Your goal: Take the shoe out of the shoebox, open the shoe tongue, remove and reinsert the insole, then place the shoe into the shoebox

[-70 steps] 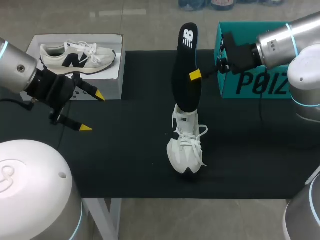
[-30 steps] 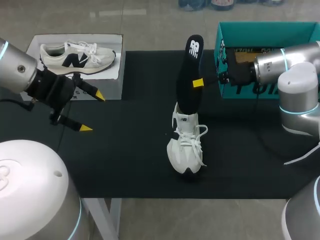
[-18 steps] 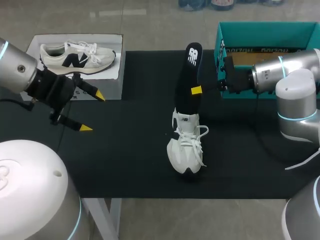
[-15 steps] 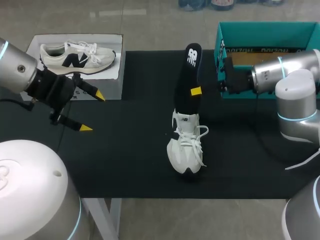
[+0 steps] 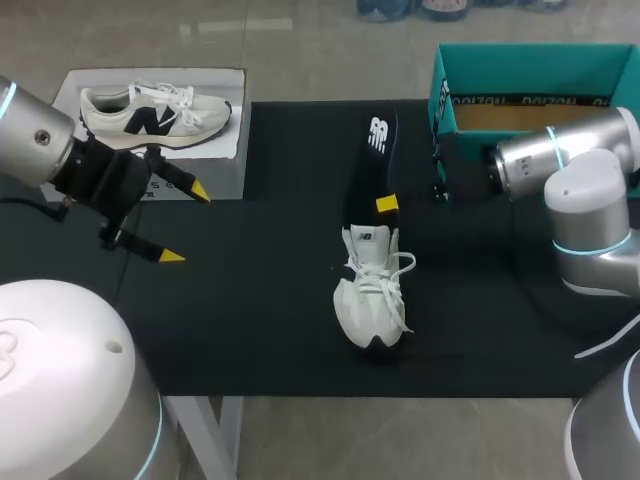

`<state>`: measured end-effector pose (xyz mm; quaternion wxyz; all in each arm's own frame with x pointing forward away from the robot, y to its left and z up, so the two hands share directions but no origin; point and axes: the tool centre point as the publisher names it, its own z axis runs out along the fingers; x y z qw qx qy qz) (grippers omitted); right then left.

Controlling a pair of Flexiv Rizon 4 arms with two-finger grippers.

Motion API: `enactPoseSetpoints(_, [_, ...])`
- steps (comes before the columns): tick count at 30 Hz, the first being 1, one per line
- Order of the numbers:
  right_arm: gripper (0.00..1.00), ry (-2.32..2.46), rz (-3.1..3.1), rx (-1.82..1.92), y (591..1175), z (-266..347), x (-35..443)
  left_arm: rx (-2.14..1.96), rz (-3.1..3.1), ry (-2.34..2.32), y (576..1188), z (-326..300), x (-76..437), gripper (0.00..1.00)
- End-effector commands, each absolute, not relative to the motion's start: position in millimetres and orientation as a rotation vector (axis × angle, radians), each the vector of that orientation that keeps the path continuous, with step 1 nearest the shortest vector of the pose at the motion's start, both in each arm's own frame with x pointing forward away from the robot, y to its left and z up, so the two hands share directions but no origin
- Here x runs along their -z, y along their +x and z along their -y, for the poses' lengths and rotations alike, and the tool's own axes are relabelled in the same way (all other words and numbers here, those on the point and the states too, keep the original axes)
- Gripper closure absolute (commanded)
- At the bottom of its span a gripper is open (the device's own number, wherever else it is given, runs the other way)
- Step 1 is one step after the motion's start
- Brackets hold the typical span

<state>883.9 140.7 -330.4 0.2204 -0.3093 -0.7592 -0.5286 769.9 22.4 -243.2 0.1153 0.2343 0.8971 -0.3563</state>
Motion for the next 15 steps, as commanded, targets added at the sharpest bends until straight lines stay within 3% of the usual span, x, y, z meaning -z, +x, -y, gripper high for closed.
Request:
enactPoseSetpoints(1, [1.0,-0.874,2.113,1.45,874.9,-145.5,339.4,1.041,-2.631,0.688,770.2,-22.6,243.1,0.0])
enactPoseSetpoints(14, [1.0,-0.92,2.157,1.384,856.8,-146.2,346.1,1.041,-2.631,0.688,770.2,-22.6,243.1,0.0])
enactPoseSetpoints(15, [0.9,-0.921,2.163,1.382,857.5,-146.4,343.9,1.041,-2.631,0.688,770.2,-22.6,243.1,0.0])
